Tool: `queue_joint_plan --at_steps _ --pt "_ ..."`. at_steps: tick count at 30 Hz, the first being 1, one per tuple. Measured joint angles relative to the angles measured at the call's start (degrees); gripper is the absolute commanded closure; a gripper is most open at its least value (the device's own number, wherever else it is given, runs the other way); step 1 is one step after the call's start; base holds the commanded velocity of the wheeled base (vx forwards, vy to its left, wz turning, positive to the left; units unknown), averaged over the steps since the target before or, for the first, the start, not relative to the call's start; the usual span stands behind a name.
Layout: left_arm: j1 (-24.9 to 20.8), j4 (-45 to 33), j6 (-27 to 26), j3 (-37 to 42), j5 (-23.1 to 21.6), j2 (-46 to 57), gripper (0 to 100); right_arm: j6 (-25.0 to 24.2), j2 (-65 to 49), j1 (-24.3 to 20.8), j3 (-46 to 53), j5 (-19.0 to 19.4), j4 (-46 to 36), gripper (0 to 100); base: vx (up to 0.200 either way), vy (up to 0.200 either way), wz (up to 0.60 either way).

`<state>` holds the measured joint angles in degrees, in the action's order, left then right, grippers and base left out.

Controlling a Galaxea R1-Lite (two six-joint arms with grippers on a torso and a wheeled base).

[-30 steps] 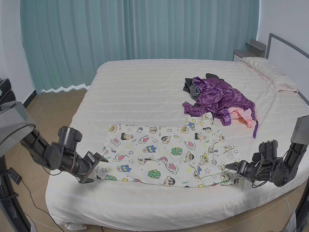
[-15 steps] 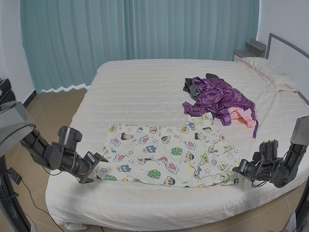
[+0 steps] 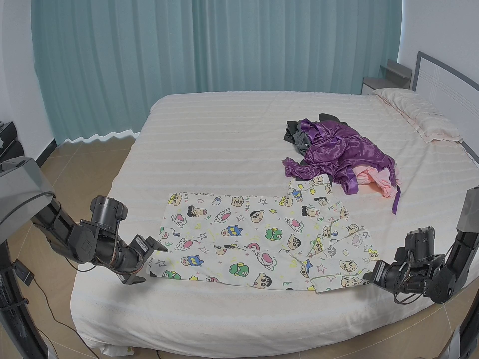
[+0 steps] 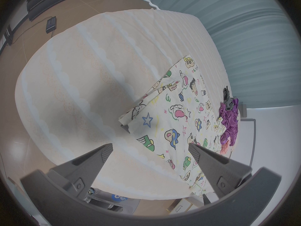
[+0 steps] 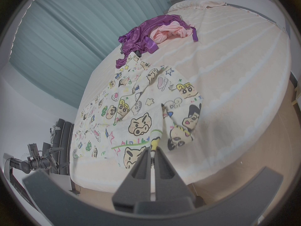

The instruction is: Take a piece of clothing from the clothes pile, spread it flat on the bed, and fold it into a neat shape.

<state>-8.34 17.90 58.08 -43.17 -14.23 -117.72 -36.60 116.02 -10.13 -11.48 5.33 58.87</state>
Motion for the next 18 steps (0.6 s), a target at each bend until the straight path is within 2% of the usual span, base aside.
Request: queue_joint_plan --at_steps 2,3,12,18 --pt "-0.1 0.0 0.0 0.0 0.0 0.0 0 -1.6 -0.4 -1.1 0.7 -2.1 0.0 100 0.000 0.000 0.00" --pt "-0.1 0.0 0.0 0.0 0.0 0.0 0 -2.0 -0.5 -1.5 1.0 -2.9 0.0 0 0.000 0.000 0.00" --pt "-0.1 0.0 0.0 0.0 0.0 0.0 0 -2.4 -2.1 -3.3 3.3 -3.9 2.0 0 0.000 0.000 0.00" --pt "-0.1 0.0 0.0 0.0 0.0 0.0 0 -2.5 -4.6 -7.2 2.4 -3.9 2.4 0 0.000 0.000 0.00"
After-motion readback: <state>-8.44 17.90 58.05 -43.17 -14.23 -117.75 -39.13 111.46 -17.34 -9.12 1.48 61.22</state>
